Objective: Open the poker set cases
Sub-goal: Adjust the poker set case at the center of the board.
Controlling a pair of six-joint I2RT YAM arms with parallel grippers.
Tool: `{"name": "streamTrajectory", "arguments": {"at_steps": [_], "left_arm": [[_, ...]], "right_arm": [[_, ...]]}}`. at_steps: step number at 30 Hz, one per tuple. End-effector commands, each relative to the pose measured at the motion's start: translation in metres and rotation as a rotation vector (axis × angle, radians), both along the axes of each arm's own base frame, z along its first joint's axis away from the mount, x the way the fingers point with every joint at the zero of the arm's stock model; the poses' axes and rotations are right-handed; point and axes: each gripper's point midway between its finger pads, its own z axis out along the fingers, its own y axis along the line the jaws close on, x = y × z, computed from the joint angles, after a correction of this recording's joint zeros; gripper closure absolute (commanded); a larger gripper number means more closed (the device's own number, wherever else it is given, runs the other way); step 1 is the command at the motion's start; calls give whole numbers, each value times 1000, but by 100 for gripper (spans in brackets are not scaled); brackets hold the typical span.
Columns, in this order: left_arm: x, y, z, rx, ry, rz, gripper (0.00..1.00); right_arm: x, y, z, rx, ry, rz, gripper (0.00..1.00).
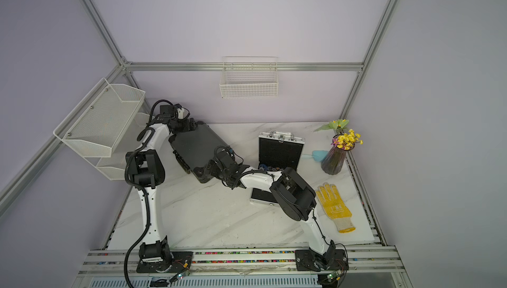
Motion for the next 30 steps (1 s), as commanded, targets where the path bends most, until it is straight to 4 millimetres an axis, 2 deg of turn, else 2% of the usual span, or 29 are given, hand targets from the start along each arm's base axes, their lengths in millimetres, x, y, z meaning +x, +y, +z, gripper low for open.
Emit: {"name": "streamTrajectory", "arguments": {"at_steps": [1,6,16,23,30], "left_arm": [[-51,-20,-42,-92,234,-11,8],[-74,-32,-52,-140,296,-11,8],[-120,-56,-82,-170,427,-21,9],[-129,-59,-96,-186,458,-24,9],[-134,-66,-92,-229,462,-20,9]], "right_arm": [[20,-13,-13,-3,7,-58,12],[38,-29,-21,-4,20,-80,13],[65,-34,-25,-25,16,-10,25],[85,-36,-28,-42,4,3,27],[109,-46,-24,-75,-24,-8,27]]}}
